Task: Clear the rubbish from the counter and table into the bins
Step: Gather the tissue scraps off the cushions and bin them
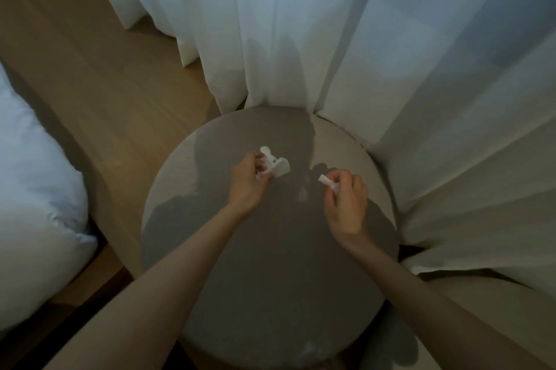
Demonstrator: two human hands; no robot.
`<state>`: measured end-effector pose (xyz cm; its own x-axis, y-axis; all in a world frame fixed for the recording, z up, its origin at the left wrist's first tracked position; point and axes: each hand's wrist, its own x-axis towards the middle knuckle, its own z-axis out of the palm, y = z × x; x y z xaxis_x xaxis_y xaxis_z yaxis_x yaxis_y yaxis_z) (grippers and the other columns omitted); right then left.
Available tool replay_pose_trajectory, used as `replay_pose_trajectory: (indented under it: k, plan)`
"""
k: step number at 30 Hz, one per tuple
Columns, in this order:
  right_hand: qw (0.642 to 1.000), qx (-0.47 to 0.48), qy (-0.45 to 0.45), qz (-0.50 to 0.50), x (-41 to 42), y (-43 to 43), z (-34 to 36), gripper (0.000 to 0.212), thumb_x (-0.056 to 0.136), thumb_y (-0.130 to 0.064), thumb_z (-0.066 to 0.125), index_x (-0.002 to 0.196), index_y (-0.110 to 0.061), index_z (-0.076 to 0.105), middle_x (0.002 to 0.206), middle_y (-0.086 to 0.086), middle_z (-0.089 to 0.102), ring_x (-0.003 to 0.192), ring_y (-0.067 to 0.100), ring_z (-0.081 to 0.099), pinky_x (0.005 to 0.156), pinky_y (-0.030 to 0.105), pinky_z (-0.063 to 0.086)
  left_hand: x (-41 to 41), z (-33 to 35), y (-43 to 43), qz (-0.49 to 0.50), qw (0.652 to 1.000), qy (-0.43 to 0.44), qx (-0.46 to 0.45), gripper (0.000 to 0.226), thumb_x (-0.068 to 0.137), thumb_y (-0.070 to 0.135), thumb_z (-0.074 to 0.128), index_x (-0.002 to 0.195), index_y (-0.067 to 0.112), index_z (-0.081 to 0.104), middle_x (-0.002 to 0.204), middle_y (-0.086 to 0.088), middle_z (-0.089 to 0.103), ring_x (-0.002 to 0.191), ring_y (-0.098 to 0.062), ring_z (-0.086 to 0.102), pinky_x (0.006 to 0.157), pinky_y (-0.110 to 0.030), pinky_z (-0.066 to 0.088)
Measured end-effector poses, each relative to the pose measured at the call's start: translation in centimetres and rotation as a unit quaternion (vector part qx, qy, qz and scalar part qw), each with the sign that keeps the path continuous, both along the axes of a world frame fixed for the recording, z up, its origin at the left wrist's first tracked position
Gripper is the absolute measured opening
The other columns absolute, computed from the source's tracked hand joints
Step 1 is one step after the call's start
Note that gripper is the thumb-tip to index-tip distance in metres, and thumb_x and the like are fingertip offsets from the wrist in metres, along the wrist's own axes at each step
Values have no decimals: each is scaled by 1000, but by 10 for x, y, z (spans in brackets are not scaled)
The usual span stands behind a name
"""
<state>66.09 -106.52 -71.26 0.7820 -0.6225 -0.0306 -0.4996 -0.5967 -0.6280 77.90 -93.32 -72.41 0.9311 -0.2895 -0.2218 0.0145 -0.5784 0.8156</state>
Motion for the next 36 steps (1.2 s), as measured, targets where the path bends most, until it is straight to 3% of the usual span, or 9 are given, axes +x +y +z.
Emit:
replay_pose_trajectory:
  k: [5, 11, 15, 20, 28, 32, 36]
  plan:
    - [996, 26, -59, 66, -44, 14, 66, 10, 96, -20, 49, 106, -21, 52, 102, -1, 49, 92, 14, 48, 77, 25, 43, -62, 77, 14, -23, 997, -68, -26, 38, 87, 16, 63, 124, 10, 58, 98, 1, 56, 87, -9, 53, 68, -7, 42]
    - [990, 25, -111, 85, -116, 24, 151, 12, 95, -17, 52, 105, -15, 56, 98, -3, 49, 90, 12, 45, 72, 11, 34, -140, 172, 42, -10, 991, -127, -49, 37, 85, 19, 66, 122, 15, 61, 98, -1, 61, 81, -4, 55, 73, -9, 46]
    - [990, 37, -106, 89, -172, 34, 194, 16, 94, -16, 53, 109, -13, 57, 100, -2, 47, 93, 14, 46, 74, 14, 29, -201, 226, 60, -15, 987, -151, -48, 37, 84, 20, 67, 121, 19, 62, 97, -2, 63, 84, -7, 58, 77, -21, 52]
    - [986, 43, -126, 99, -246, 51, 235, 16, 93, -10, 53, 108, -14, 58, 100, -1, 49, 93, 11, 45, 78, 7, 31, -276, 267, 81, -41, 987, -146, -52, 37, 83, 22, 69, 119, 22, 63, 96, 4, 63, 85, -4, 59, 77, -19, 52]
    - [986, 8, -149, 68, -338, 85, 260, 18, 90, -8, 57, 107, -14, 59, 100, -3, 51, 93, 16, 52, 81, 31, 47, -369, 296, 108, -91, 983, -148, -53, 39, 84, 21, 67, 123, 20, 59, 97, 9, 58, 86, 2, 54, 75, -13, 47]
    - [991, 43, -128, 25, -391, 113, 268, 21, 95, -13, 51, 113, -21, 58, 114, -2, 51, 107, 16, 49, 89, 30, 45, -403, 303, 123, -143, 977, -141, -65, 39, 86, 23, 65, 124, 22, 57, 101, 9, 57, 87, 4, 54, 72, -5, 46]
    - [990, 21, -130, -43, -450, 145, 280, 20, 97, -19, 47, 113, -24, 57, 112, -8, 45, 109, 11, 47, 92, 30, 47, -440, 312, 135, -193, 968, -131, -88, 36, 87, 19, 64, 122, 13, 60, 106, -2, 63, 86, -4, 57, 71, -1, 45]
